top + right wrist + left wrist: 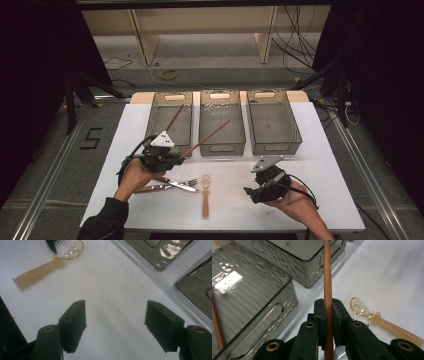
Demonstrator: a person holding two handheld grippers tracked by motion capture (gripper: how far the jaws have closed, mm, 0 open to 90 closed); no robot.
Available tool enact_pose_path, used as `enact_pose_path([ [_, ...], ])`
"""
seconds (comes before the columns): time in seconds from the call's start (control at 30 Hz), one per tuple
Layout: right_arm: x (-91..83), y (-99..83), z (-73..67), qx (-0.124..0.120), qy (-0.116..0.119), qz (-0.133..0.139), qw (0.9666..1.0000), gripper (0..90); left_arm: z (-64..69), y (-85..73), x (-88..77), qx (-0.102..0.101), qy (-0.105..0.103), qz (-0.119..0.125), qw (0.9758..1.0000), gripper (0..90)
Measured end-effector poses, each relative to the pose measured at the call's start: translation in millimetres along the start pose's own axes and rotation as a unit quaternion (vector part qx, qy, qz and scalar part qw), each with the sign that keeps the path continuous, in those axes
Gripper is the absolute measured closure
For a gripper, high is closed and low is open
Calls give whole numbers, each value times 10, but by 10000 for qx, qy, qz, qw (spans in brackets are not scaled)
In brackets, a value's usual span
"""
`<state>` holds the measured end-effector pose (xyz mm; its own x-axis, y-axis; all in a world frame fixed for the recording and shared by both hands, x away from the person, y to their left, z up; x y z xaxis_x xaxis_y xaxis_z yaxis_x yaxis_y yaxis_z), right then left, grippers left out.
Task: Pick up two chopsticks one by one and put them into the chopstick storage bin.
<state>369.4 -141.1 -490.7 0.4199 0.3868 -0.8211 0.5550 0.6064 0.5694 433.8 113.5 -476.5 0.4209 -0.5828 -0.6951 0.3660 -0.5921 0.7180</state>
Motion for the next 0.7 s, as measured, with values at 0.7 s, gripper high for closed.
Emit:
enact_pose_path([
  [0.7,18,-146,30,132,-40,55,9999,308,-639,25,-139,-807,614,290,9944,829],
])
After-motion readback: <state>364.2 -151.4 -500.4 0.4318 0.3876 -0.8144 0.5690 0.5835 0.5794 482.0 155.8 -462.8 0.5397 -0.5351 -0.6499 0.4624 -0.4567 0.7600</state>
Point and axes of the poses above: each handheld gripper's, and its own axes: x roughly forward along the jaws, y roughly out of its top, z roughly to its right, the point moved 9 cm from there along x, roughly forward along the jaws, and after that the axes turned 5 degrees about x, right-handed, at the moved point
